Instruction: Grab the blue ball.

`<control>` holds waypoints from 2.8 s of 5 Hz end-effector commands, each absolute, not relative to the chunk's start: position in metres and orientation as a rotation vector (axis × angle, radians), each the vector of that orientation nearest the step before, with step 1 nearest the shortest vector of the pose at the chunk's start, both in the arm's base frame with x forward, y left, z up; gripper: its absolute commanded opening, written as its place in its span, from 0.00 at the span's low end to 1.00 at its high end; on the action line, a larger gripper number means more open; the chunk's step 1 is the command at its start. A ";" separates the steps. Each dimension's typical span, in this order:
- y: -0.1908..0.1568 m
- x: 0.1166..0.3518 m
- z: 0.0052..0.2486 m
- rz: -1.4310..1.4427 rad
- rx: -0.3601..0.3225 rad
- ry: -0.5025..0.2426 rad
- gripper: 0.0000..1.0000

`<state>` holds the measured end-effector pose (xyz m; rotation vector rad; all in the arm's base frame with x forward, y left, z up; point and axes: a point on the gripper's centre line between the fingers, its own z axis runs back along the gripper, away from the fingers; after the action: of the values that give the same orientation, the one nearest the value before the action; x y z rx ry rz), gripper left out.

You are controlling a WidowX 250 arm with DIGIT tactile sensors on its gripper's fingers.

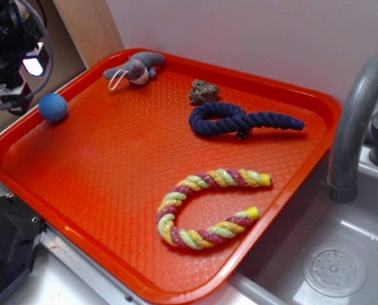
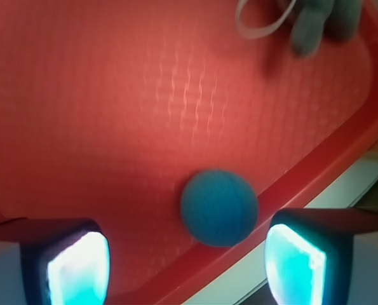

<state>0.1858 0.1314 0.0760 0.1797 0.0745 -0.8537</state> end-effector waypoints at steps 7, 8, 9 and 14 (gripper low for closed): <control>0.115 0.217 0.023 -0.972 0.298 0.194 1.00; 0.117 0.213 0.019 -0.954 0.316 0.230 0.00; 0.117 0.204 0.017 -0.948 0.317 0.233 0.00; 0.092 0.199 0.103 -0.553 0.155 -0.043 0.00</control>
<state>0.1931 0.0919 0.0982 0.1447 -0.0158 -0.5518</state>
